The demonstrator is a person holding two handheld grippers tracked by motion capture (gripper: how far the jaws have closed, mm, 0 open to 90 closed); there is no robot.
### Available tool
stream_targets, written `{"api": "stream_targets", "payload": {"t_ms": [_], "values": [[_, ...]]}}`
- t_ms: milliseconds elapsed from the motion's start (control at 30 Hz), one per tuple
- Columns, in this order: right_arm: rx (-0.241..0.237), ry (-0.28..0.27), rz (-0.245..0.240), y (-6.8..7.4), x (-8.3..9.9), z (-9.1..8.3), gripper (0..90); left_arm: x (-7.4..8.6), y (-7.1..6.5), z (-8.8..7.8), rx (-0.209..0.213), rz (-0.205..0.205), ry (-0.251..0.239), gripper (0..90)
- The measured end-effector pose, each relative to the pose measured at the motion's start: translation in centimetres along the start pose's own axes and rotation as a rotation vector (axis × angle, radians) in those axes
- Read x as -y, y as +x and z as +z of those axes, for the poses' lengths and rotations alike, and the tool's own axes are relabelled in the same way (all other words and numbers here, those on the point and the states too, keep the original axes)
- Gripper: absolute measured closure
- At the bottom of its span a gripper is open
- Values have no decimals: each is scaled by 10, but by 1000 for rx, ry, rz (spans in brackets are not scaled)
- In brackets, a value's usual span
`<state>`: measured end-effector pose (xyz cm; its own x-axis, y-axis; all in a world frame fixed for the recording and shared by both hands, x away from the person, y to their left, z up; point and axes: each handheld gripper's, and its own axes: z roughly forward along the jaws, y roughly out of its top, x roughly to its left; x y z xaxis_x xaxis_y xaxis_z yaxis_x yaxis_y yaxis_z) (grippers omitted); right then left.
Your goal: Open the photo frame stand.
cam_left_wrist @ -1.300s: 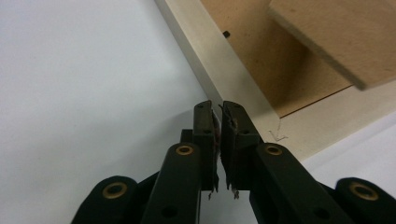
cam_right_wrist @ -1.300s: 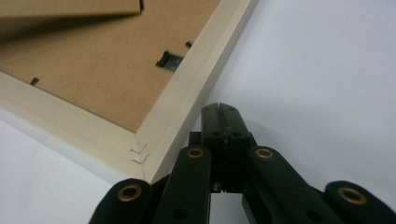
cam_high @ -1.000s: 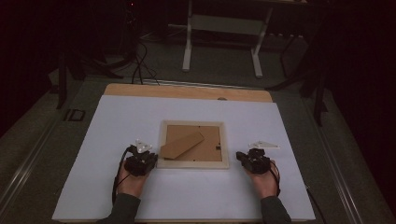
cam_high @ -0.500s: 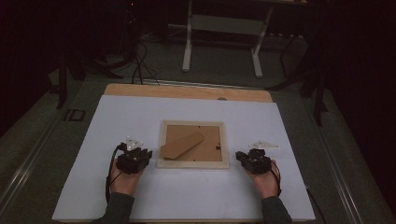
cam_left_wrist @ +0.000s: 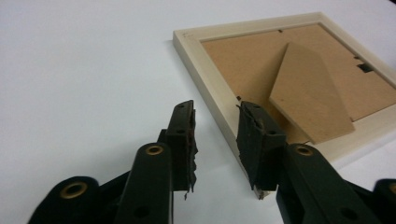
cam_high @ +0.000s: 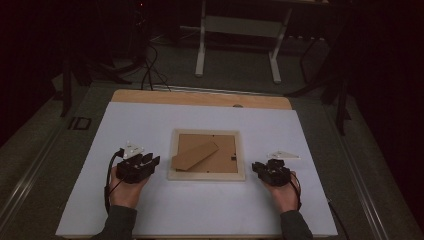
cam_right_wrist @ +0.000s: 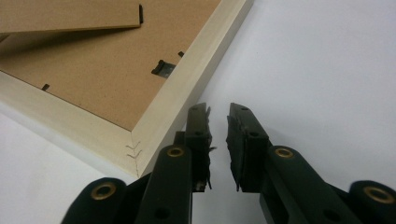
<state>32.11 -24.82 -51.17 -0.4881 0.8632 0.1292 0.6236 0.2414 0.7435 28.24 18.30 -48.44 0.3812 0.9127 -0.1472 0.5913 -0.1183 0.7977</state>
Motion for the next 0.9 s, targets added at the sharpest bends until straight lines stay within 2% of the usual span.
{"api": "stream_targets", "payload": {"t_ms": [267,500,567,633,833,900], "values": [[-2,-5,21,-3,1,-1,718,-1,-5,0,49,23,2,592],[-34,2,32,-6,2,-1,668,-7,-11,-2,75,42,2,505],[-21,12,19,-6,2,-1,660,-9,-11,0,93,51,12,484],[-28,13,20,-6,2,-1,649,-13,-11,1,105,57,23,455],[-32,16,13,-6,3,0,633,-26,-7,10,176,23,46,362],[-35,17,14,-6,3,0,627,-32,-8,16,207,33,64,358]]}}
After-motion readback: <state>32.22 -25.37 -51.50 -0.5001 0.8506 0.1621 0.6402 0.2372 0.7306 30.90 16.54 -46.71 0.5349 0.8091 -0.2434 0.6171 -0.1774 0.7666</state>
